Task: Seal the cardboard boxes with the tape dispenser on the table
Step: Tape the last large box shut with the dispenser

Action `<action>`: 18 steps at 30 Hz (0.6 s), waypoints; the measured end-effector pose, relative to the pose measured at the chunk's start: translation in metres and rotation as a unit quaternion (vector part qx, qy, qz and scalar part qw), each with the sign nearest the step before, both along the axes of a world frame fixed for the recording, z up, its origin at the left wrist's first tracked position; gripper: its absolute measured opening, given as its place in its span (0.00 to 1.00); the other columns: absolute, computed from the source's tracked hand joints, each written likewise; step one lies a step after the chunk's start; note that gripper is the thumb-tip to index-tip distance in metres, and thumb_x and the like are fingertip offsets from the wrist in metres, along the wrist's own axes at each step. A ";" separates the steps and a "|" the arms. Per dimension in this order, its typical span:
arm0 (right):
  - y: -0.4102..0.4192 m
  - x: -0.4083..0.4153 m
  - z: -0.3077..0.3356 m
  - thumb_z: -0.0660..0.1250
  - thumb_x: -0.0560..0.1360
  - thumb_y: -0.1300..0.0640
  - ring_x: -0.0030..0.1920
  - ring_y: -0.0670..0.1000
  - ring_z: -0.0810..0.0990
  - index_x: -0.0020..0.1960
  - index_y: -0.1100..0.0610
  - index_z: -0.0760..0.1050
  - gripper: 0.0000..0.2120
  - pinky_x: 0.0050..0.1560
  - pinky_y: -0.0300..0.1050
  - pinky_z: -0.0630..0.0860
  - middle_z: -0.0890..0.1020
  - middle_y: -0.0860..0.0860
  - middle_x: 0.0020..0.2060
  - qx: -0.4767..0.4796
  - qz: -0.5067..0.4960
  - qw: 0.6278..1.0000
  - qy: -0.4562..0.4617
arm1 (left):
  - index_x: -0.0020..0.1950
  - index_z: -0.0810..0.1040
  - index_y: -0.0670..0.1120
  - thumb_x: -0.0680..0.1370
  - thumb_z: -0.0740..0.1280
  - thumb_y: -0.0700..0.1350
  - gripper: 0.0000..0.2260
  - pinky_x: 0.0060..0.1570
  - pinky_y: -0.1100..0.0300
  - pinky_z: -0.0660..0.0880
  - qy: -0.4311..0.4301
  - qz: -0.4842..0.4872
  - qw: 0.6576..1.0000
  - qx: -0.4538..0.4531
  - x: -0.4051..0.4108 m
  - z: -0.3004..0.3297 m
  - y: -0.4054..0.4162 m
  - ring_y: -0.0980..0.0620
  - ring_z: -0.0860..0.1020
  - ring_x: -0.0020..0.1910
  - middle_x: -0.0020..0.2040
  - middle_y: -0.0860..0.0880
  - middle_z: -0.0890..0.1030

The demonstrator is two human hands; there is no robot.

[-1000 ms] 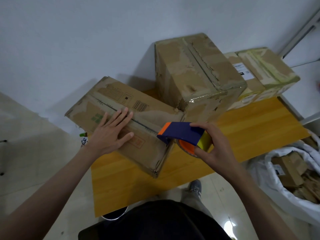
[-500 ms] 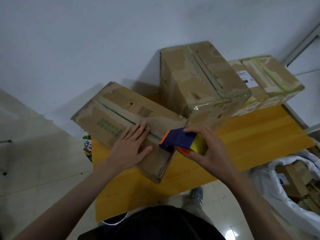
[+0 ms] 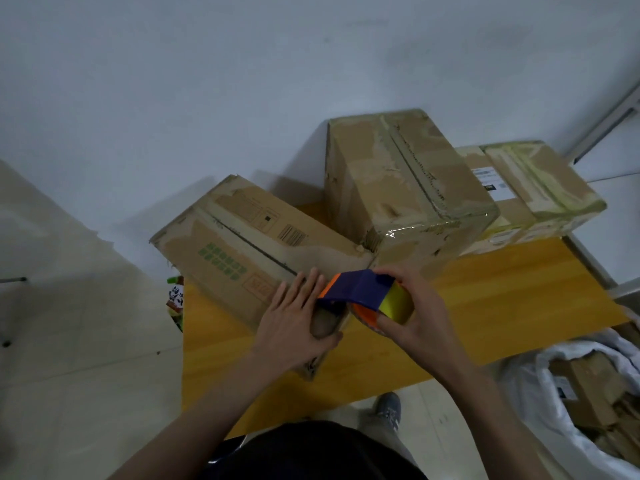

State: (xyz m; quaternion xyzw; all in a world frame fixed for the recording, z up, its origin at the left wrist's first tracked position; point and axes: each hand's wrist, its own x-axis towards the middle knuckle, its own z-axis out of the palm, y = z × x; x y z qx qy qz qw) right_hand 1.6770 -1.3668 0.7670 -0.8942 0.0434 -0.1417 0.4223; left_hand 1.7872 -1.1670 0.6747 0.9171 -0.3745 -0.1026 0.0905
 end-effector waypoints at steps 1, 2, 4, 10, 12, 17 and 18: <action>-0.001 -0.002 -0.001 0.69 0.72 0.41 0.63 0.44 0.75 0.66 0.43 0.69 0.24 0.60 0.36 0.71 0.76 0.42 0.60 -0.003 0.001 1.000 -0.001 | 0.82 0.37 0.53 0.73 0.46 0.76 0.45 0.79 0.49 0.43 -0.005 0.000 1.000 -0.001 0.000 -0.001 0.000 0.54 0.36 0.80 0.81 0.54 0.37; -0.003 -0.005 -0.001 0.69 0.72 0.41 0.63 0.44 0.75 0.66 0.43 0.69 0.25 0.60 0.36 0.71 0.76 0.41 0.60 -0.003 0.000 1.000 -0.001 | 0.82 0.37 0.54 0.73 0.45 0.75 0.44 0.79 0.49 0.42 -0.009 0.001 1.000 -0.003 0.000 -0.001 0.000 0.54 0.36 0.80 0.81 0.55 0.37; -0.005 -0.010 -0.002 0.69 0.71 0.40 0.62 0.43 0.75 0.66 0.41 0.69 0.25 0.58 0.35 0.71 0.76 0.39 0.61 0.005 -0.013 1.000 0.005 | 0.82 0.37 0.54 0.74 0.45 0.75 0.43 0.80 0.50 0.41 -0.012 0.004 1.000 -0.011 -0.001 -0.003 -0.001 0.54 0.37 0.80 0.81 0.55 0.37; -0.005 -0.025 -0.006 0.69 0.72 0.38 0.61 0.44 0.76 0.67 0.44 0.70 0.26 0.56 0.39 0.75 0.75 0.41 0.61 0.017 -0.020 1.000 0.017 | 0.81 0.36 0.56 0.76 0.51 0.72 0.41 0.80 0.50 0.40 -0.010 0.007 1.000 -0.018 -0.002 -0.007 0.000 0.56 0.36 0.80 0.81 0.56 0.37; -0.003 -0.029 -0.006 0.70 0.72 0.38 0.62 0.44 0.76 0.67 0.44 0.70 0.26 0.57 0.38 0.75 0.75 0.41 0.62 0.025 -0.022 0.999 0.023 | 0.81 0.37 0.56 0.77 0.50 0.72 0.40 0.79 0.50 0.39 -0.014 0.007 1.000 -0.013 -0.002 -0.009 0.000 0.57 0.36 0.80 0.81 0.57 0.37; -0.026 -0.060 0.002 0.72 0.70 0.49 0.60 0.43 0.76 0.66 0.44 0.71 0.26 0.54 0.33 0.72 0.76 0.36 0.59 0.054 -0.075 0.996 0.016 | 0.82 0.39 0.55 0.75 0.44 0.73 0.40 0.79 0.47 0.39 -0.016 0.016 1.000 -0.005 -0.001 -0.009 0.000 0.56 0.37 0.80 0.81 0.56 0.38; -0.033 -0.069 0.002 0.72 0.69 0.53 0.59 0.44 0.76 0.66 0.44 0.71 0.27 0.52 0.34 0.72 0.76 0.36 0.59 0.052 -0.088 0.995 0.017 | 0.82 0.39 0.54 0.75 0.44 0.73 0.41 0.79 0.47 0.39 -0.020 0.016 1.000 -0.008 0.000 -0.010 0.000 0.56 0.38 0.80 0.82 0.56 0.38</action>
